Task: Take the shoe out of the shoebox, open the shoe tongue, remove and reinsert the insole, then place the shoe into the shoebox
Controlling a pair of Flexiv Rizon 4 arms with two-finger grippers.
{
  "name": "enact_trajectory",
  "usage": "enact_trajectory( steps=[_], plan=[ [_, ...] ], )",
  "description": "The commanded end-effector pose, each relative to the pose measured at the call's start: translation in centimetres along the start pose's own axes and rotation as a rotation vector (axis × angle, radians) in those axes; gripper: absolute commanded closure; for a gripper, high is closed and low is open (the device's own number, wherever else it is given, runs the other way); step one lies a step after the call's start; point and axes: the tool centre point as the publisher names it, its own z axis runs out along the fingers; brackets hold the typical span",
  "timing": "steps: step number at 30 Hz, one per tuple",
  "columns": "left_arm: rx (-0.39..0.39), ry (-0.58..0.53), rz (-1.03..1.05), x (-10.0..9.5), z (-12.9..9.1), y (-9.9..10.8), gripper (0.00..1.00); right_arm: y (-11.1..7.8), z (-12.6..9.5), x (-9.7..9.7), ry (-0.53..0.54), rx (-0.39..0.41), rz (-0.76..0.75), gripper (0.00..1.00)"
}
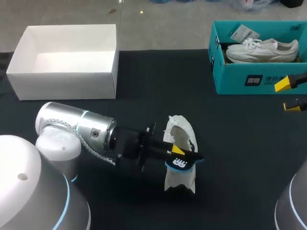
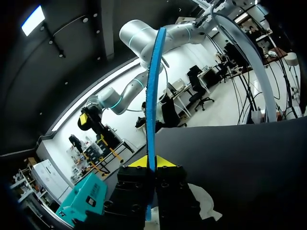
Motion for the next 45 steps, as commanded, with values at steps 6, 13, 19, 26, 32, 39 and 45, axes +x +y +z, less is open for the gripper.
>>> enact_trajectory(
  steps=[6,13,19,26,32,39,45],
  plan=[
    [-0.089,-0.014,-0.061,1.7,-2.9,1.2,1.0,0.0,0.0,0.0,-0.002,0.0,0.001,0.0],
    [-0.09,-0.027,-0.051,1.6,-3.1,0.5,1.0,0.0,0.0,0.0,-0.002,0.0,0.001,0.0],
    [-0.066,-0.021,-0.028,1.1,-2.1,-0.2,1.0,0.0,0.0,0.0,-0.002,0.0,0.001,0.0],
    [-0.037,-0.049,-0.049,2.2,-1.3,1.1,1.0,0.0,0.0,0.0,-0.002,0.0,0.001,0.0],
    [-0.018,-0.068,-0.041,2.9,-0.9,2.8,1.0,0.0,0.0,0.0,-0.002,0.0,0.001,0.0],
    [-0.021,-0.082,-0.031,3.0,-1.3,4.4,1.0,0.0,0.0,0.0,-0.002,0.0,0.001,0.0],
    [-0.045,-0.11,-0.05,2.5,-1.4,4.9,1.0,0.0,0.0,0.0,-0.002,0.0,0.001,0.0]
  ],
)
